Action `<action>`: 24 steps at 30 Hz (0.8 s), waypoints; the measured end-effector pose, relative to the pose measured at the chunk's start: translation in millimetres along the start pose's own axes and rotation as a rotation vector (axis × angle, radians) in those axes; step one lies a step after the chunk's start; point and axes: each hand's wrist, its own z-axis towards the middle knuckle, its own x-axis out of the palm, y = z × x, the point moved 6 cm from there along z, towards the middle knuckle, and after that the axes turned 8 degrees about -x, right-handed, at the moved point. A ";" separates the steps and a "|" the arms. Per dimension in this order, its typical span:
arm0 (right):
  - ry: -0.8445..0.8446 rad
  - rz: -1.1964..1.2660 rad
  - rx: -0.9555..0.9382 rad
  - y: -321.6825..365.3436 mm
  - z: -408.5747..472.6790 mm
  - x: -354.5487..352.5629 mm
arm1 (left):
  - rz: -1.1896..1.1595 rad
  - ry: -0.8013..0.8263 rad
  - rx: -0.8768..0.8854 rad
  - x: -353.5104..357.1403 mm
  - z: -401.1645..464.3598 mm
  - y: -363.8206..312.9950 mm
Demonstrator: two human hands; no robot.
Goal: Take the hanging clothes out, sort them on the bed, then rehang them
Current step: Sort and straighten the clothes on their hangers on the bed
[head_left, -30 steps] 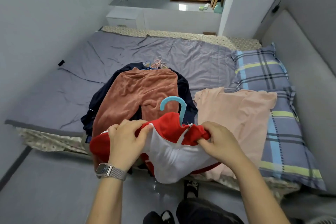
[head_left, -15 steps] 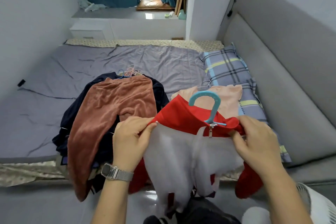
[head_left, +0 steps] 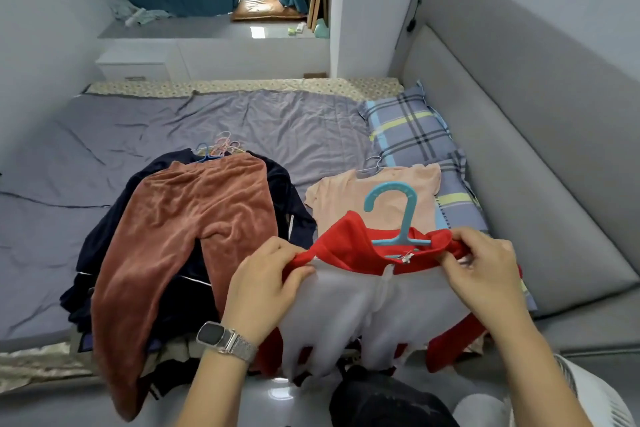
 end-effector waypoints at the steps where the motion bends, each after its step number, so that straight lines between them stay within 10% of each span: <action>1: -0.007 0.040 0.025 -9.8 9.2 -0.7 | -0.004 -0.004 0.031 2.0 8.9 -3.9; 11: -0.028 0.206 0.014 -105.7 208.4 -2.7 | -0.097 -0.333 -0.219 -7.9 132.6 9.6; 24: 0.442 -0.007 0.087 -248.7 362.3 229.5 | -0.063 -0.127 -0.500 86.9 210.8 53.1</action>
